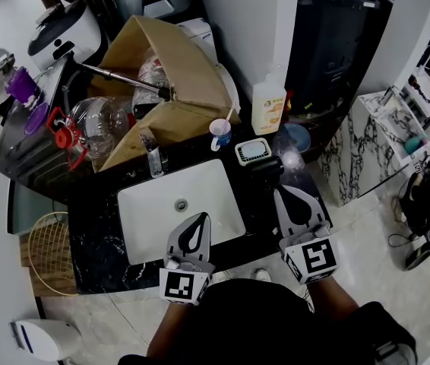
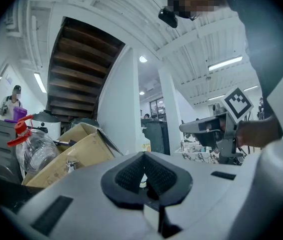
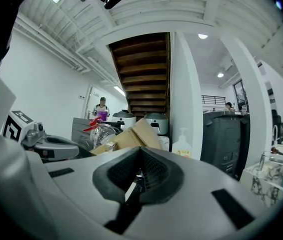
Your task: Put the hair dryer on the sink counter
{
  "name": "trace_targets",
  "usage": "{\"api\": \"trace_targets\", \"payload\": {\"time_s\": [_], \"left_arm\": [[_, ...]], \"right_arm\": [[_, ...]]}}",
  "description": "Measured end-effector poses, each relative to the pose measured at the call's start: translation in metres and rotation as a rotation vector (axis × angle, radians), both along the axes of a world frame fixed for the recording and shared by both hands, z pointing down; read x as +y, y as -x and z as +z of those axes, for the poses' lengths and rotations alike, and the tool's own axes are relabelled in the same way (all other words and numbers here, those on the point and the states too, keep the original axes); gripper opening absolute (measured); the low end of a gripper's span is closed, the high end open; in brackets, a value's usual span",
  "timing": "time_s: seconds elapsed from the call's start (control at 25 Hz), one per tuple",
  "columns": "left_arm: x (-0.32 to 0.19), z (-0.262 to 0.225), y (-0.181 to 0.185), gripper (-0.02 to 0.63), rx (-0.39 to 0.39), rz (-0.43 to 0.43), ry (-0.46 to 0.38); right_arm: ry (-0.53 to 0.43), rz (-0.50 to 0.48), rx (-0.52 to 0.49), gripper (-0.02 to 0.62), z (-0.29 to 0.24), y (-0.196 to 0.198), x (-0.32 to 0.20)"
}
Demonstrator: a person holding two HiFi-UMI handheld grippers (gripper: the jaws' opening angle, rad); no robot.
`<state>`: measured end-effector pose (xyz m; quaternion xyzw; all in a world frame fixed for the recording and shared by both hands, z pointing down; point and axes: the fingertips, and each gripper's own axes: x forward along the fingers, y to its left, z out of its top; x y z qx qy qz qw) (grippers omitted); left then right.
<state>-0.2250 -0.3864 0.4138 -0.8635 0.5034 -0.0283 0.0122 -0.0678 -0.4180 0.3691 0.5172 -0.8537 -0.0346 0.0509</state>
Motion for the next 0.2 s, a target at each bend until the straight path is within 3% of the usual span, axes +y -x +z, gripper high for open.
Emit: {"api": "trace_targets", "payload": {"time_s": [0.2], "left_arm": [[-0.0013, -0.0044, 0.0002, -0.006, -0.002, 0.003, 0.006]], "right_arm": [[-0.001, 0.010, 0.014, -0.002, -0.0008, -0.0009, -0.0022]]}}
